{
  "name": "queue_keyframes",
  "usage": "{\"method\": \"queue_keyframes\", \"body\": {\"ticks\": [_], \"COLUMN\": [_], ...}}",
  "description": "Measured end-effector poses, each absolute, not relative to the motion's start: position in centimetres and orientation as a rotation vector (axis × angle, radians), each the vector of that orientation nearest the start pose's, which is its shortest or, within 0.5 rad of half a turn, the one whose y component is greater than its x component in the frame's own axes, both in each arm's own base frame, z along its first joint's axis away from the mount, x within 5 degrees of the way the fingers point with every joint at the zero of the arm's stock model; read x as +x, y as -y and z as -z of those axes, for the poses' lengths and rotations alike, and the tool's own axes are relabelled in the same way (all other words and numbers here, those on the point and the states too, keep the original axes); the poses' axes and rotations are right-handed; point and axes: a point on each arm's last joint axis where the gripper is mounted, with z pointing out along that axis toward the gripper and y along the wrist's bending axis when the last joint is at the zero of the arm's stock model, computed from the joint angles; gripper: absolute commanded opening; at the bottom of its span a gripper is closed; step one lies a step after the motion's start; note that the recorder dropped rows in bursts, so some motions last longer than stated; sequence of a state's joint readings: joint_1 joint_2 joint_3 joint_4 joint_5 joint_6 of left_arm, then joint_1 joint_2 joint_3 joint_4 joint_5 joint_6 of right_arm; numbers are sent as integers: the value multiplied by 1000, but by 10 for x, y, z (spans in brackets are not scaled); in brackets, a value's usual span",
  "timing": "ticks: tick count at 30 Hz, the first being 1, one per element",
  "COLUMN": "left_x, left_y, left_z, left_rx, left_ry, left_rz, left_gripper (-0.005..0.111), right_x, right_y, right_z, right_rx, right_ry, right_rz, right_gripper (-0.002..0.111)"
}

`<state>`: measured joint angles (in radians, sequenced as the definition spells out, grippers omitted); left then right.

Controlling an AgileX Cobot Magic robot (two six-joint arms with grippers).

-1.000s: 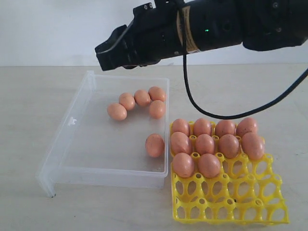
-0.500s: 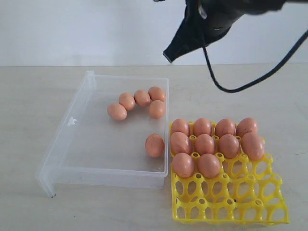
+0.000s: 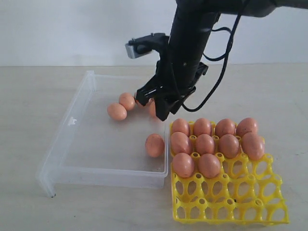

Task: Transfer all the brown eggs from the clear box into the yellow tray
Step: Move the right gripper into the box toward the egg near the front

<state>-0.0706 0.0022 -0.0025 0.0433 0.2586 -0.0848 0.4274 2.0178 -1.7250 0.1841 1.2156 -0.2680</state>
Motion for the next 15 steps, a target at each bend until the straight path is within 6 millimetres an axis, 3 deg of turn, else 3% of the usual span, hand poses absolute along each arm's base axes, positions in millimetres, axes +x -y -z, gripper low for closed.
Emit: {"method": "queue_keyframes", "body": {"ticks": [2, 9, 15], "left_x": [55, 55, 55], "left_y": [3, 3, 3], "left_z": [-191, -191, -191], "left_rx": [16, 16, 16], "left_ry": [-1742, -1742, -1742], "left_rz": [74, 74, 74], "left_gripper": [4, 4, 4], "right_x": [379, 384, 389], "right_y": [-190, -200, -204], "right_z": [-231, -203, -202], "right_rx": [-951, -851, -807], "right_ry": [-2867, -2954, -2912], "right_rz": [-286, -402, -430], "right_gripper": [61, 62, 62]}}
